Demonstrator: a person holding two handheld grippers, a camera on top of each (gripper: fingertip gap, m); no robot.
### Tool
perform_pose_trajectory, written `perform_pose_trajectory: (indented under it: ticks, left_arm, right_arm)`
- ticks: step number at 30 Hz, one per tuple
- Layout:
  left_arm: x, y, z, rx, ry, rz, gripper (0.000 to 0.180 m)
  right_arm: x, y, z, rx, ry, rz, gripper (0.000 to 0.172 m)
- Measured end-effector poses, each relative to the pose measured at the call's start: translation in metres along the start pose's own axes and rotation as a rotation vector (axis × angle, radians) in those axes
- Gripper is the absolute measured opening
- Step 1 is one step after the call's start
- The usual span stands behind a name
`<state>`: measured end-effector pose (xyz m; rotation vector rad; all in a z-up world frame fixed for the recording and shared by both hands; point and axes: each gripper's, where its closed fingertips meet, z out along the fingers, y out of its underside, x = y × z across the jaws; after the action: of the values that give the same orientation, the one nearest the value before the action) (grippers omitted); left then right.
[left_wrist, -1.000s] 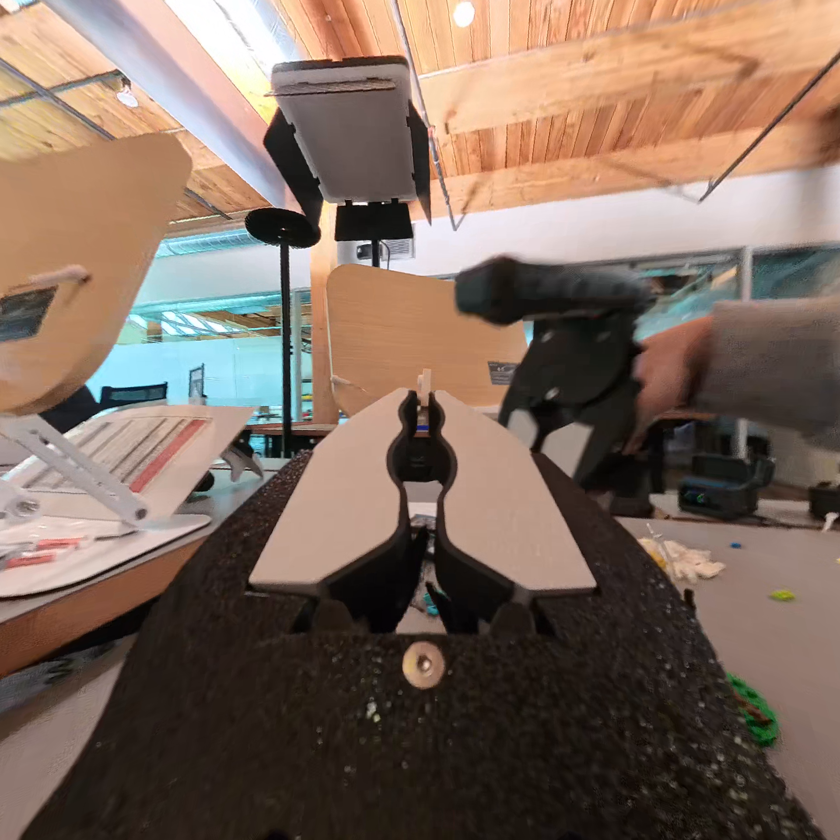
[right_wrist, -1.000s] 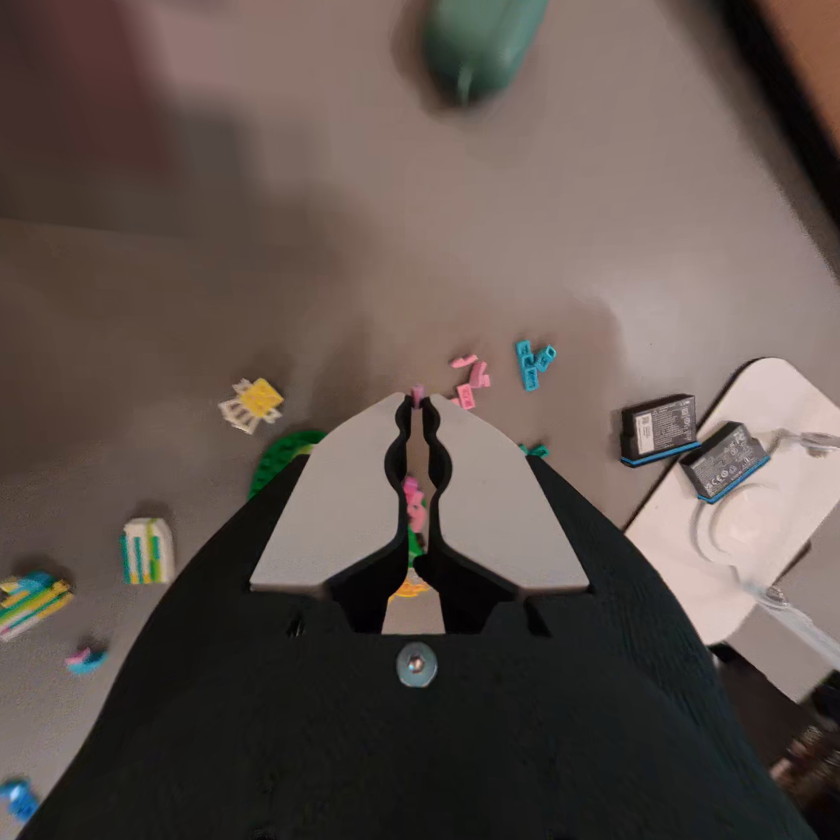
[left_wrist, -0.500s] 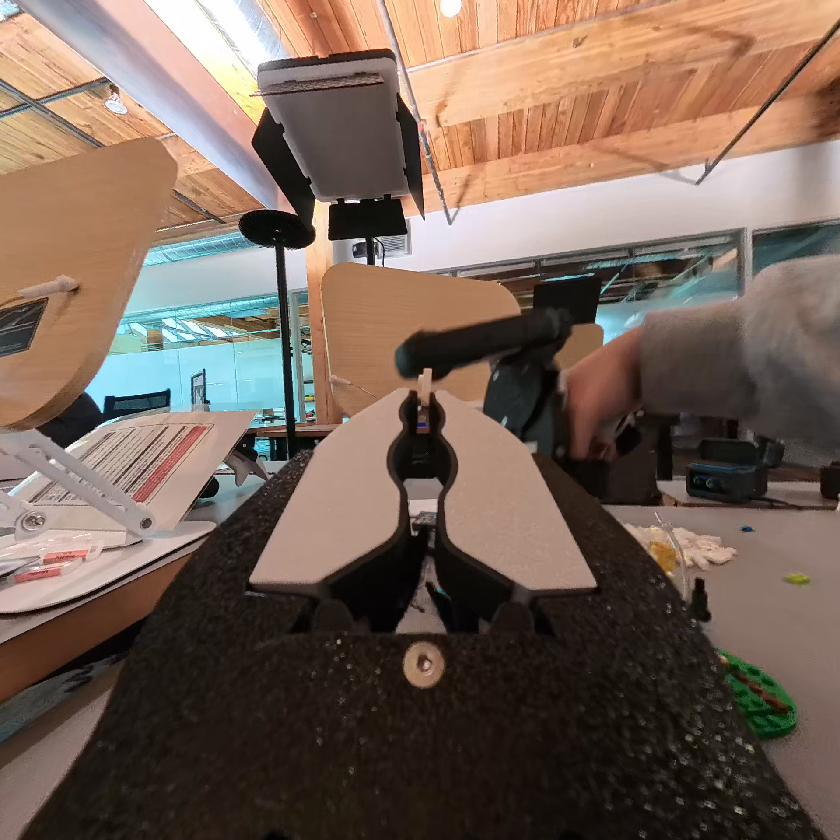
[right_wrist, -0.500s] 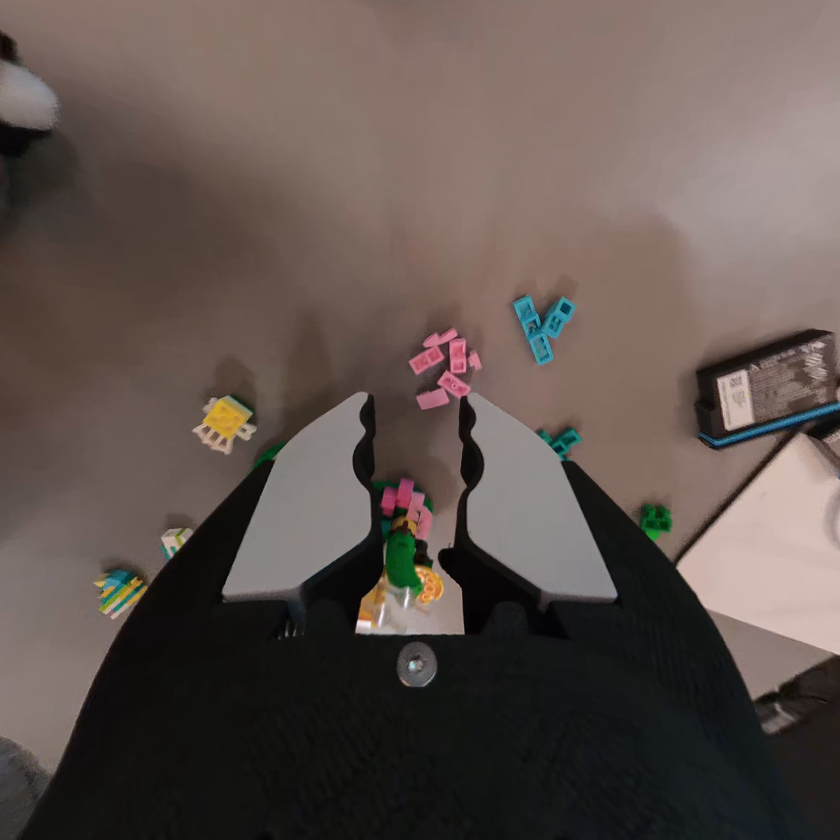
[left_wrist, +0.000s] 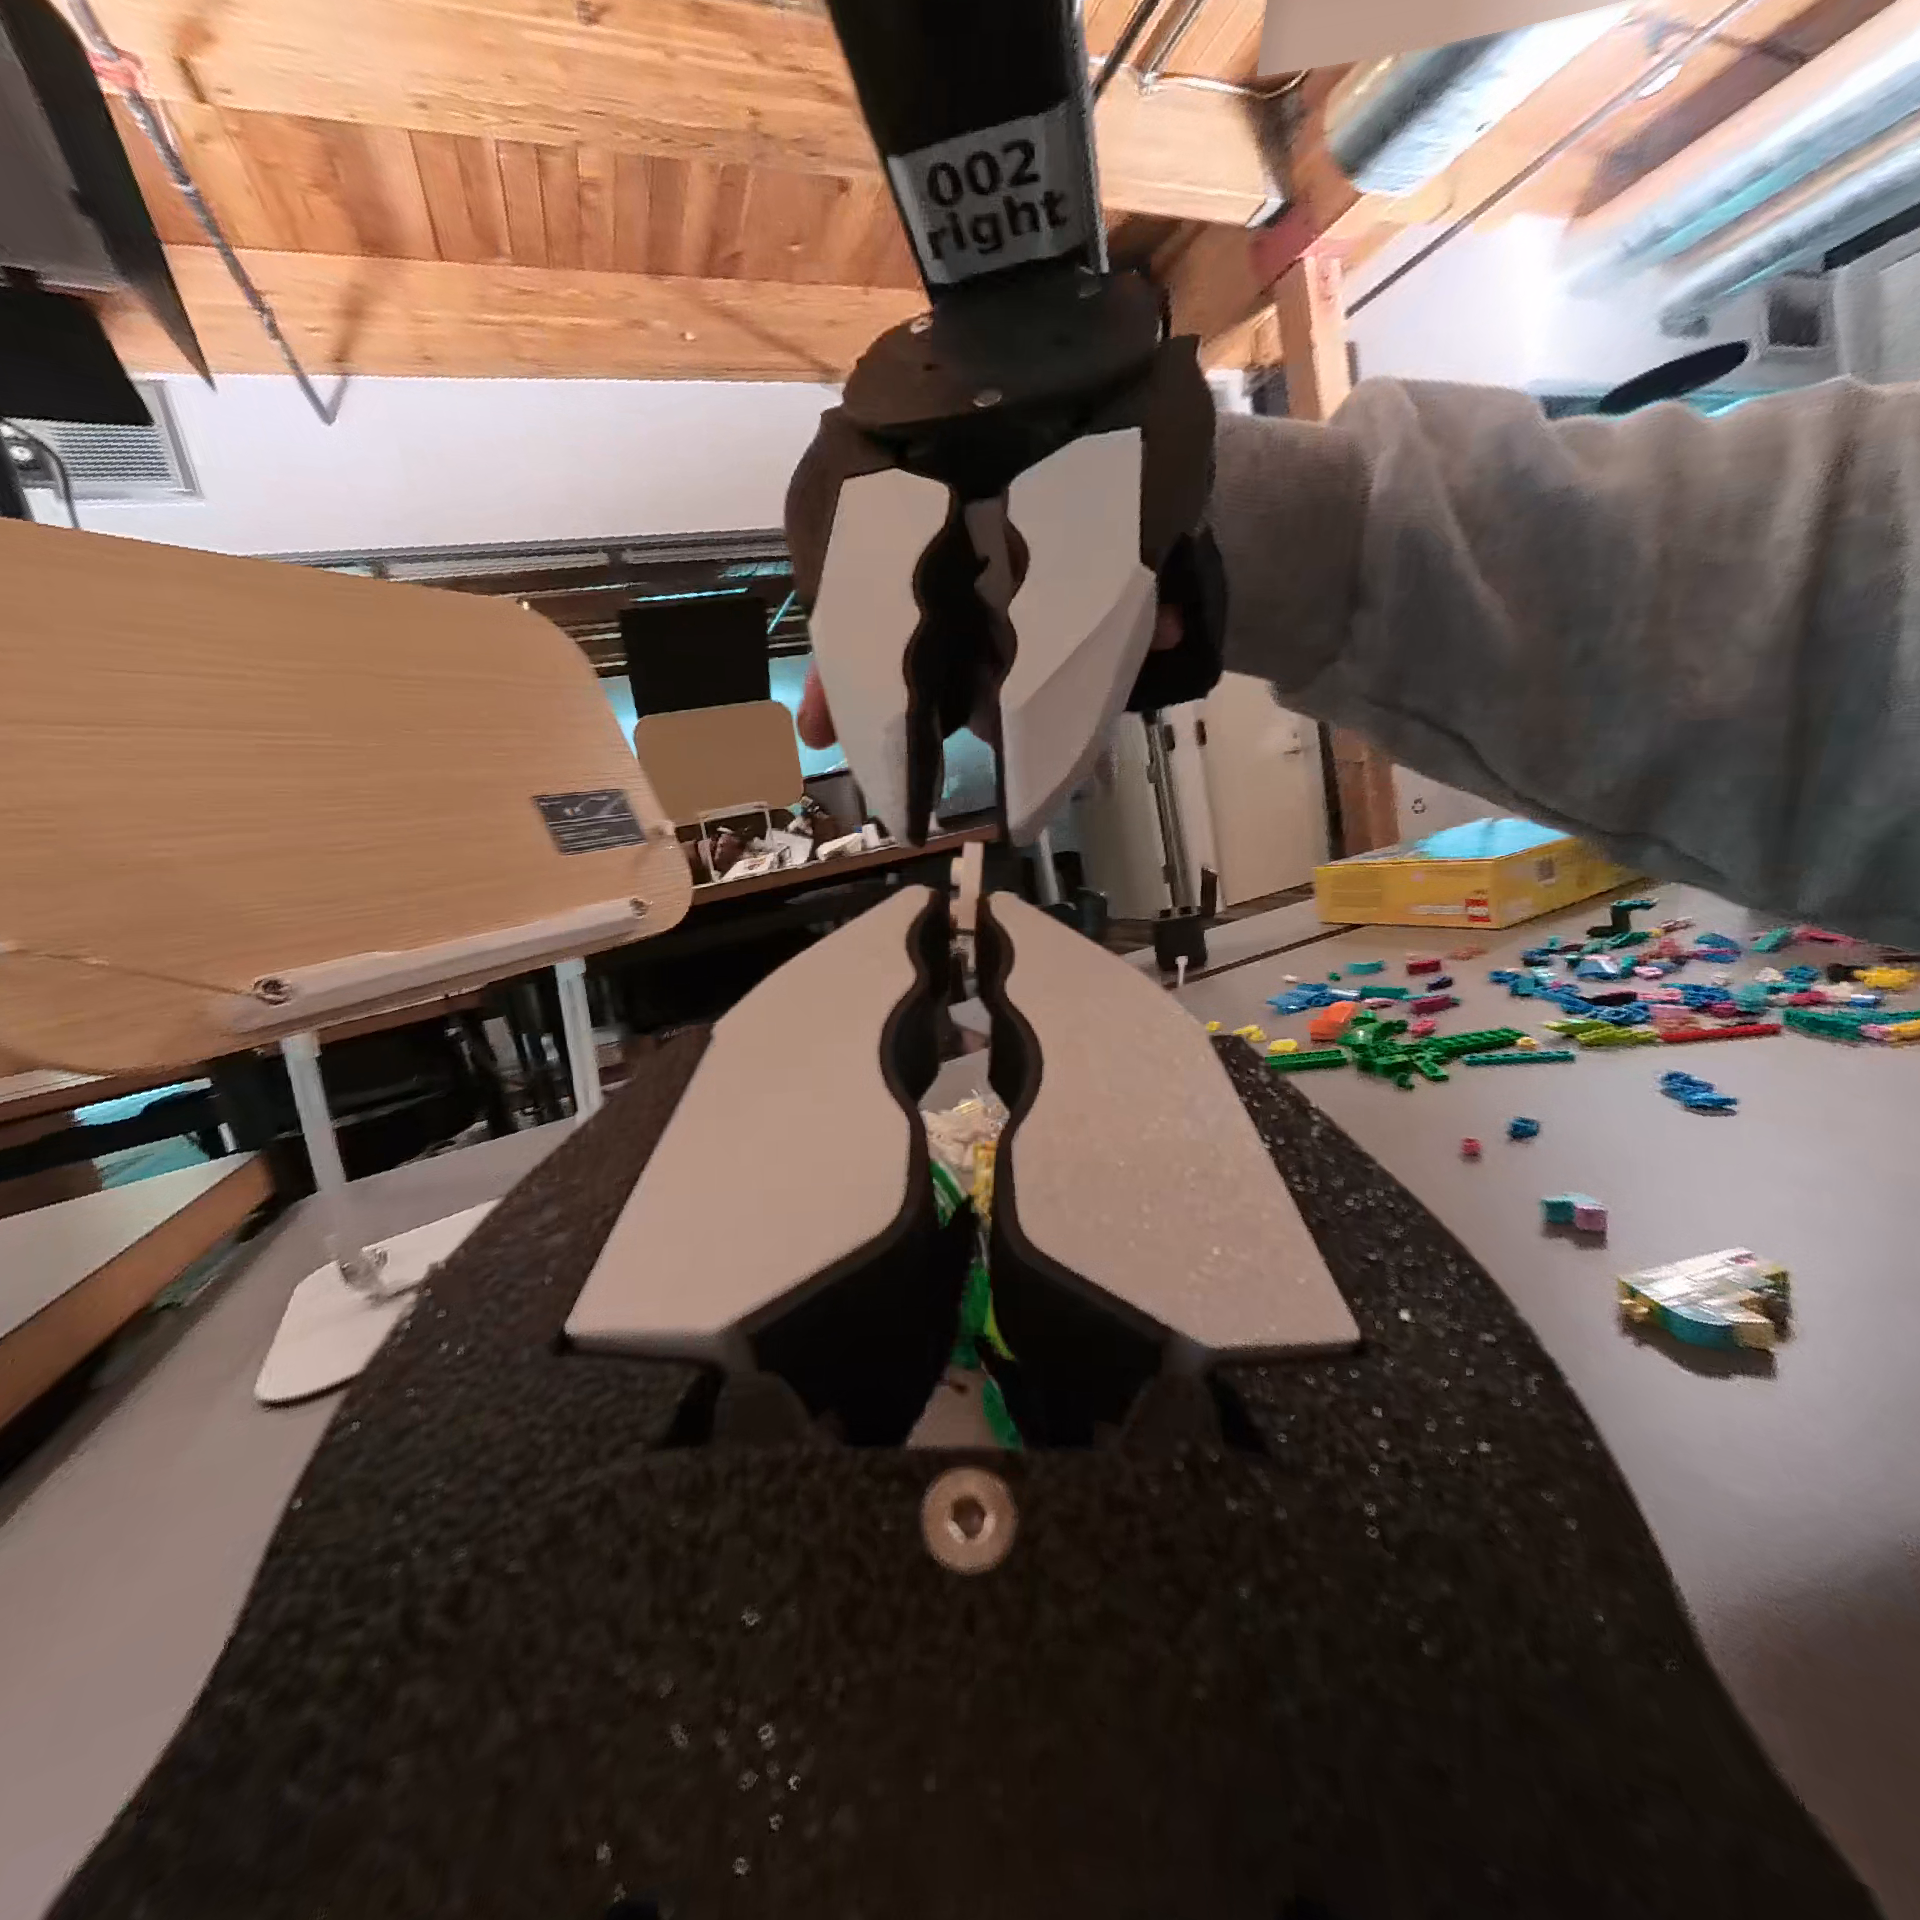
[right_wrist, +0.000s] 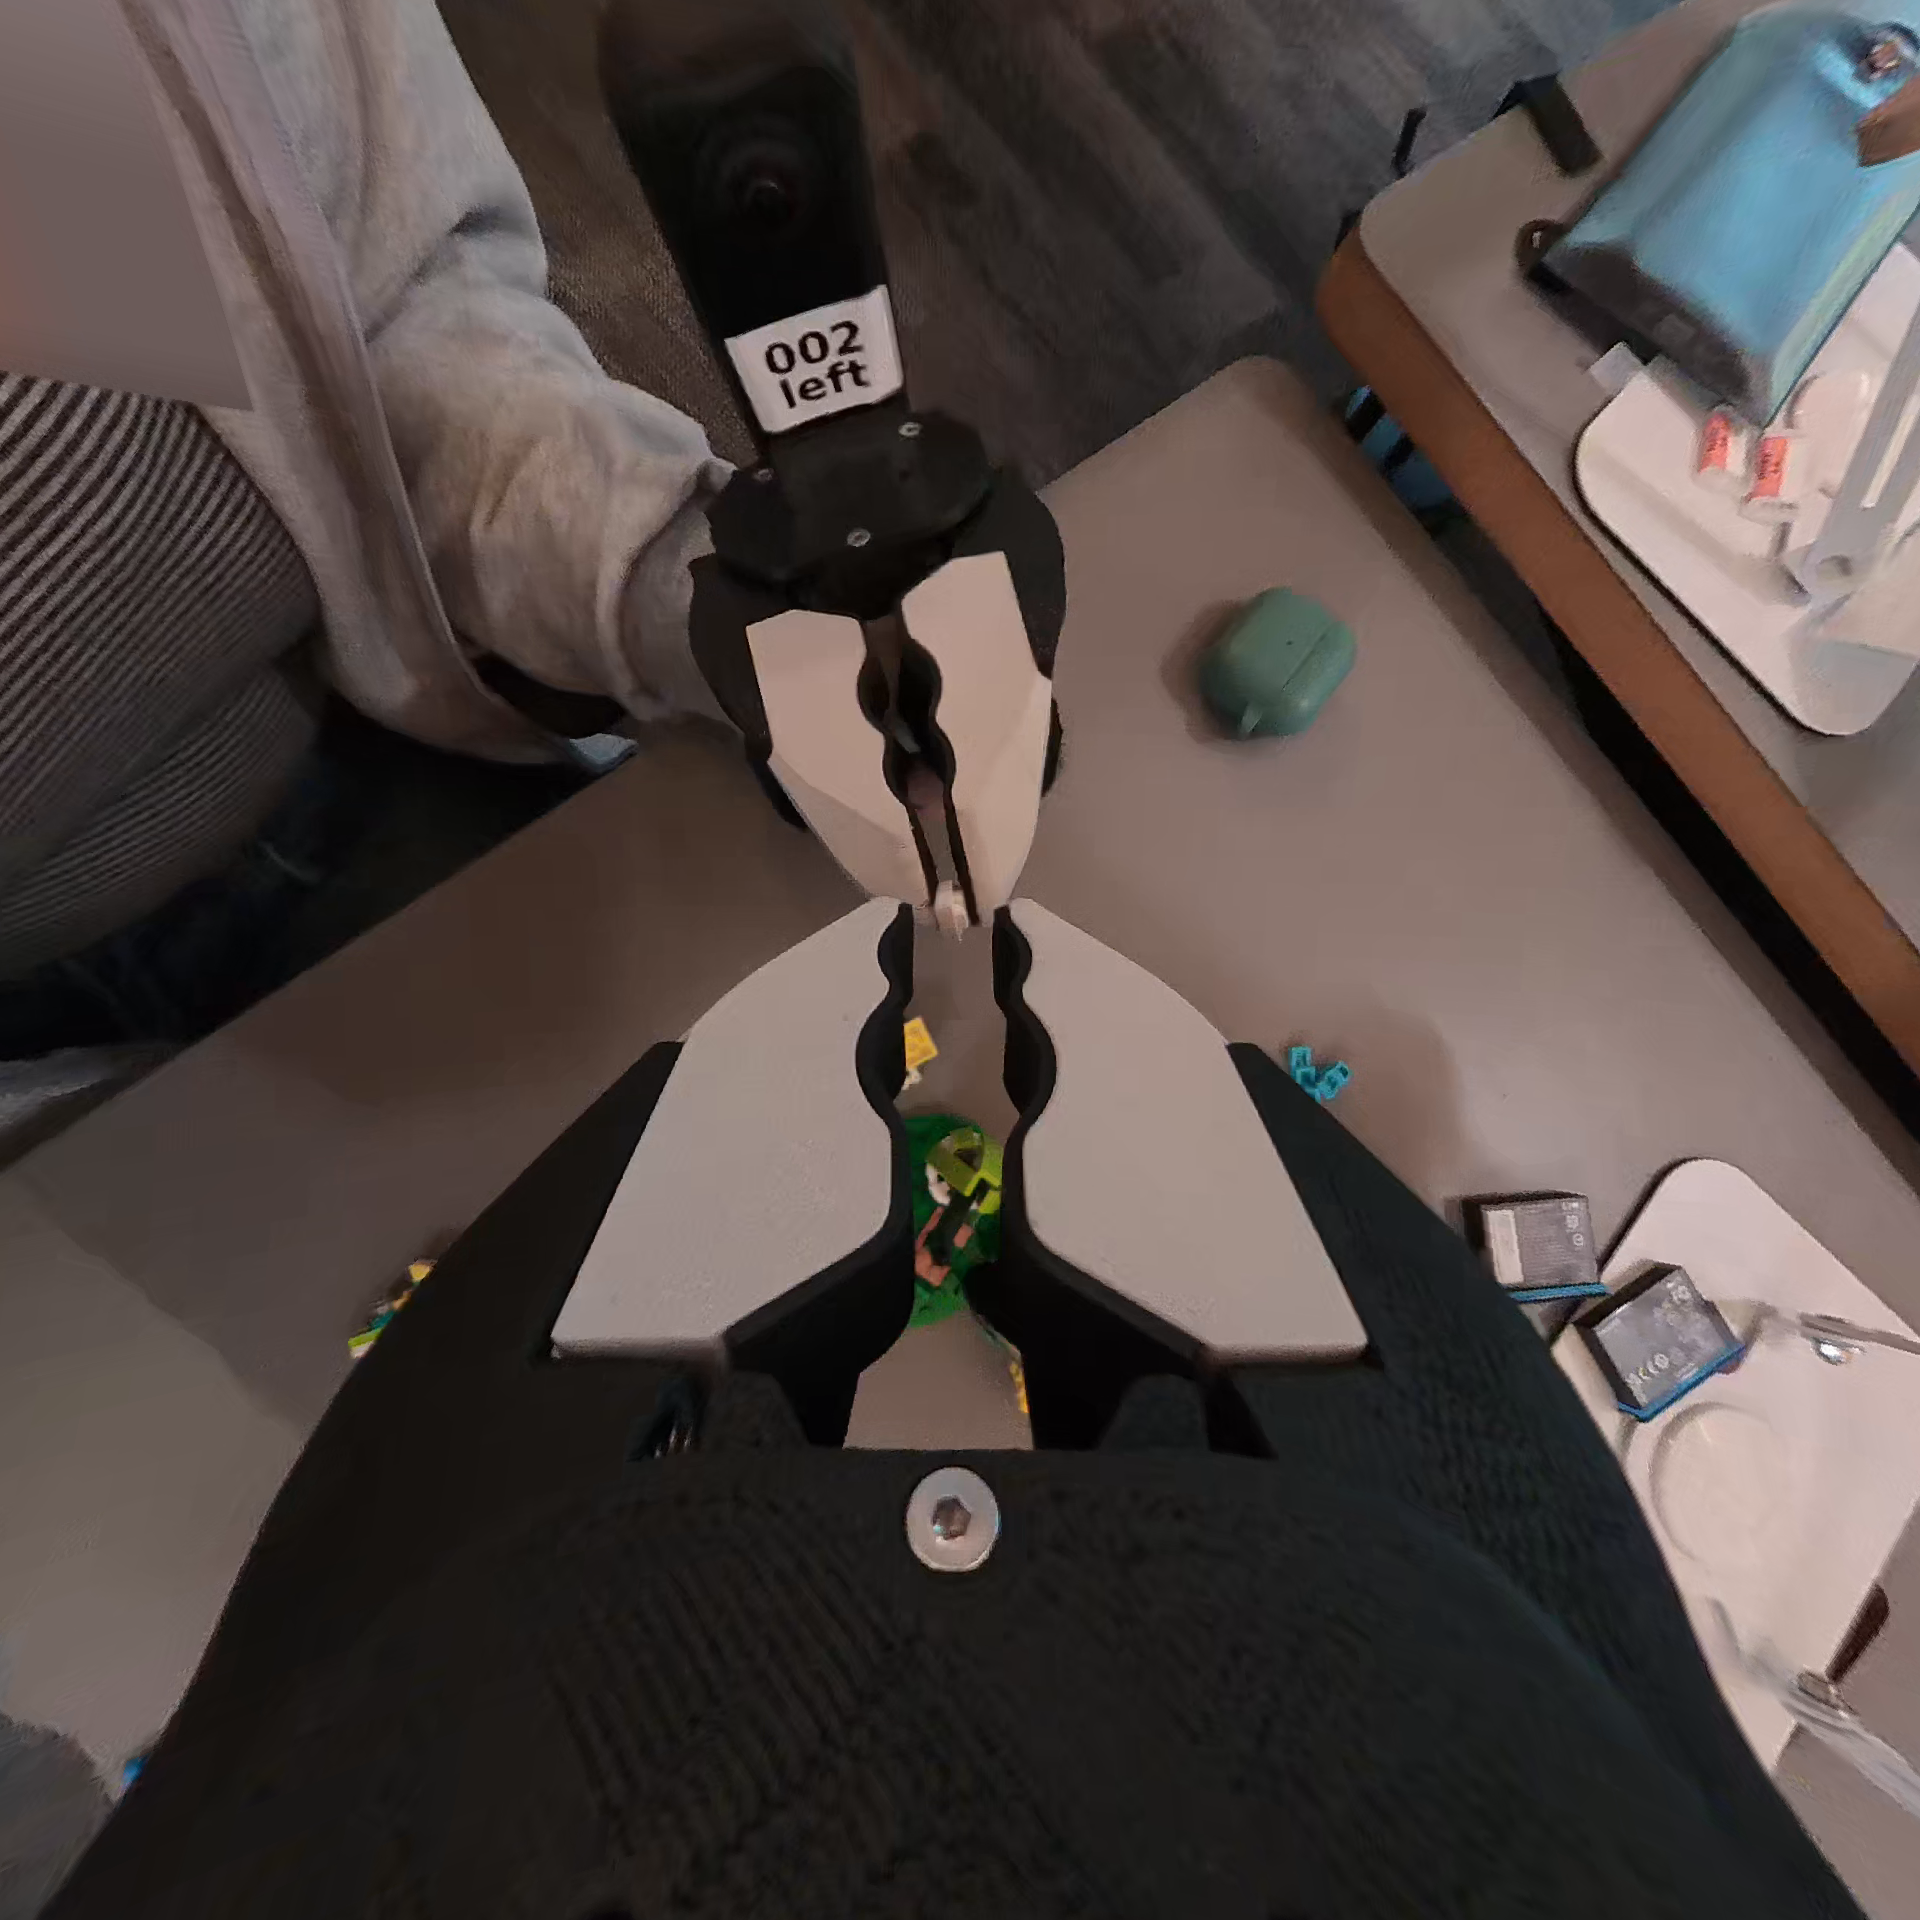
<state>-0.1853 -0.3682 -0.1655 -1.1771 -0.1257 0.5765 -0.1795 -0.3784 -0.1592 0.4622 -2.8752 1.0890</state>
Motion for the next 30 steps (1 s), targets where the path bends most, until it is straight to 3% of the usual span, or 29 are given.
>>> perform_pose_trajectory:
  ticks: [8,14,18,21,24,27,30]
  left_arm:
    - [0.007,-0.005,-0.001,0.031,0.081,-0.054,0.004]
    - [0.004,-0.008,0.0,0.076,0.059,-0.124,0.005]
    - [-0.015,-0.006,-0.001,0.085,-0.075,-0.127,0.038]
    - [-0.046,-0.002,-0.012,0.068,-0.286,-0.09,0.036]
    - [-0.075,0.005,-0.028,0.026,-0.5,-0.073,0.034]
    - [-0.085,0.011,-0.034,-0.001,-0.574,-0.089,0.031]
    - [-0.085,0.016,-0.032,-0.014,-0.568,-0.126,0.03]
  right_arm:
    - [-0.006,0.0,0.002,-0.031,-0.044,0.015,0.011]
    - [-0.008,0.0,0.004,-0.076,-0.083,0.012,0.003]
    - [0.009,0.015,-0.015,-0.131,0.006,0.032,0.003]
    - [0.041,0.063,-0.042,-0.231,0.178,0.137,0.003]
    - [0.064,0.145,-0.067,-0.419,0.332,0.272,0.003]
    - [0.069,0.22,-0.075,-0.551,0.412,0.374,0.004]
    - [0.068,0.273,-0.076,-0.641,0.487,0.383,0.003]
